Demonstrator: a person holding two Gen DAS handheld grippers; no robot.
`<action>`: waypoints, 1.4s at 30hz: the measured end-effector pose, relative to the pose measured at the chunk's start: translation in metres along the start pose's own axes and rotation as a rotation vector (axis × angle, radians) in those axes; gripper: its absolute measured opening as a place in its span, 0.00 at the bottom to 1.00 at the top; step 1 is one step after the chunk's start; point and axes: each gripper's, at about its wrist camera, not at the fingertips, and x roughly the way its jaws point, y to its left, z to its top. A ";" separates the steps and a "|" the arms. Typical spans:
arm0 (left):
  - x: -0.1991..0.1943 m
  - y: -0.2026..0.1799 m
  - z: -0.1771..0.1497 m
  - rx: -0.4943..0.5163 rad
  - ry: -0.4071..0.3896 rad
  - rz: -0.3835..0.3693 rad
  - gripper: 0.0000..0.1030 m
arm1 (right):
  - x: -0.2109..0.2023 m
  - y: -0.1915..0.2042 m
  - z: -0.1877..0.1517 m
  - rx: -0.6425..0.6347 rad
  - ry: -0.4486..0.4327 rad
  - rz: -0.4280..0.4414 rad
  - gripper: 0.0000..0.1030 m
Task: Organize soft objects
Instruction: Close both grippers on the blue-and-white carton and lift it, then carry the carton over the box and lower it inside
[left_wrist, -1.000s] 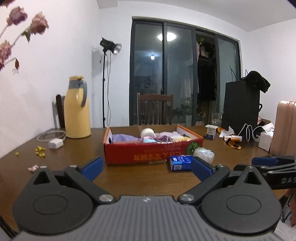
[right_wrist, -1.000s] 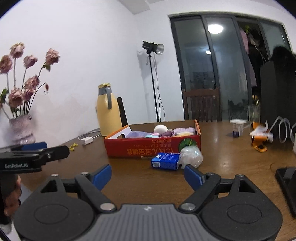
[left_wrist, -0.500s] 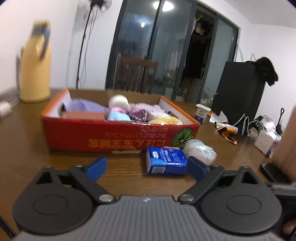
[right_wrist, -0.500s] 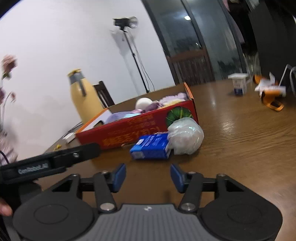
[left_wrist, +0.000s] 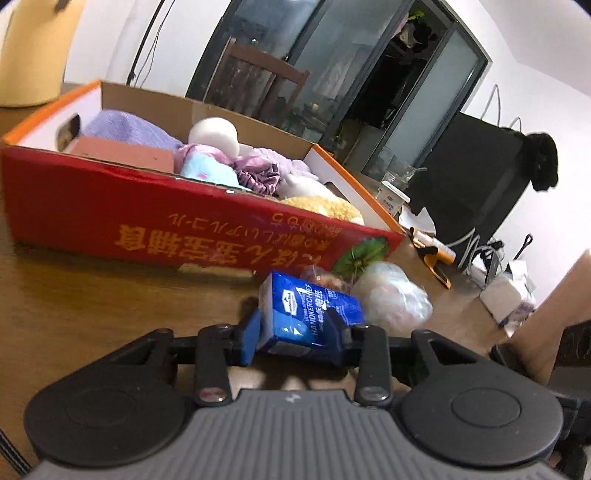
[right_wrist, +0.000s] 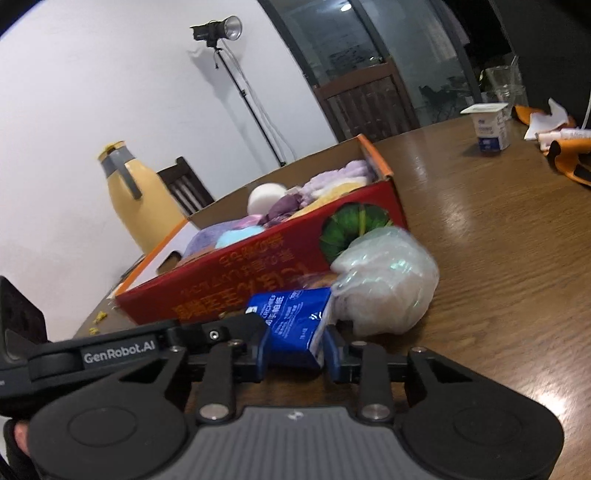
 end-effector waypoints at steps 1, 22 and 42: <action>-0.010 -0.001 -0.006 0.001 0.002 0.002 0.36 | -0.005 0.002 -0.004 -0.009 0.010 0.018 0.30; -0.135 0.005 -0.077 -0.067 -0.031 0.072 0.52 | -0.076 0.037 -0.057 -0.102 0.112 0.176 0.37; -0.053 0.051 0.158 -0.032 0.188 0.165 0.27 | 0.080 0.118 0.169 -0.168 0.204 0.243 0.26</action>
